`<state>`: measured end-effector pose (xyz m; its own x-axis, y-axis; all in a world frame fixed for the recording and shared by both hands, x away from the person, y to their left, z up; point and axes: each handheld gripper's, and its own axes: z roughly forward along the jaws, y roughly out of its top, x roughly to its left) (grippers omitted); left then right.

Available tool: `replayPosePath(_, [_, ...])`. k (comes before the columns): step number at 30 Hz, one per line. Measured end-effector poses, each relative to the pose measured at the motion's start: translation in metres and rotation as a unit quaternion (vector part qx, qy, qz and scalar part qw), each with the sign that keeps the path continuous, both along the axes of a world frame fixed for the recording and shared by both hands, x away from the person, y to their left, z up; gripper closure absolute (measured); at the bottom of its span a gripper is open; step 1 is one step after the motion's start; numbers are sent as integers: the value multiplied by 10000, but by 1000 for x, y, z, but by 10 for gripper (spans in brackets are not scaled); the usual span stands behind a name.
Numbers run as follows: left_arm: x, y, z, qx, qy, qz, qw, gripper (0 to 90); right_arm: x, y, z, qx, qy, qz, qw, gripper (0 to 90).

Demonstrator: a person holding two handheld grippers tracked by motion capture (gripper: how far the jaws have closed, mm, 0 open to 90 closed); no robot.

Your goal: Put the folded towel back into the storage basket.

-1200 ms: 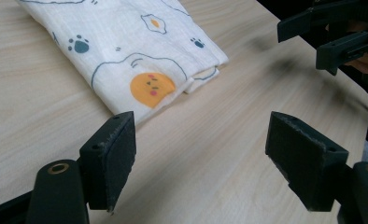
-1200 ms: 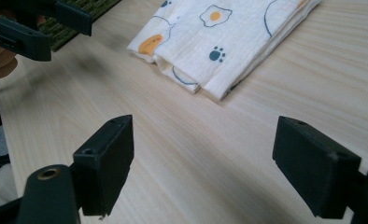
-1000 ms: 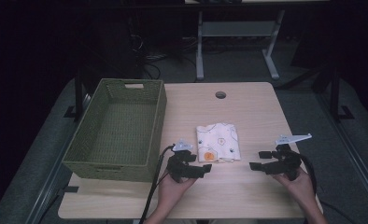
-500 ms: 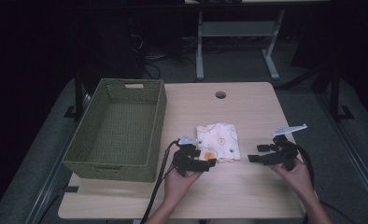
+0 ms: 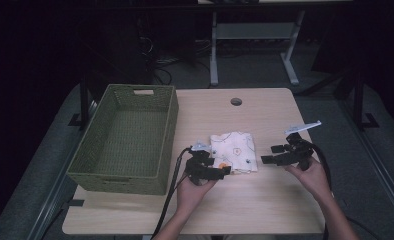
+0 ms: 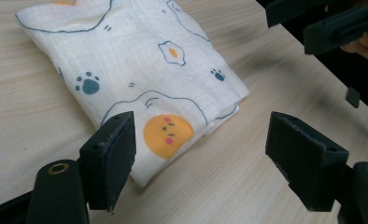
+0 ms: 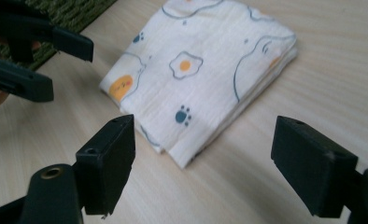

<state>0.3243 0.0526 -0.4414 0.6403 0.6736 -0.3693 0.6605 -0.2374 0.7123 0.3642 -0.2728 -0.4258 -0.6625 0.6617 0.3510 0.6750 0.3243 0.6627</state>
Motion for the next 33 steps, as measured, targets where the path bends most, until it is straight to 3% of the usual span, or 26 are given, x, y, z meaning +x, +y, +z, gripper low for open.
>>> replayPosePath(3, [2,-2,1,-18,13,-14,10000,246,5,3,1,1,91,12,10000,214])
replayPosePath(18, [11,-13,14,71,-54,-97,9999,246,21,10,4,-39,110,76,9999,213])
replayPosePath(33, [22,-14,1,258,132,60,9996,260,42,19,0,-54,193,68,9998,216])
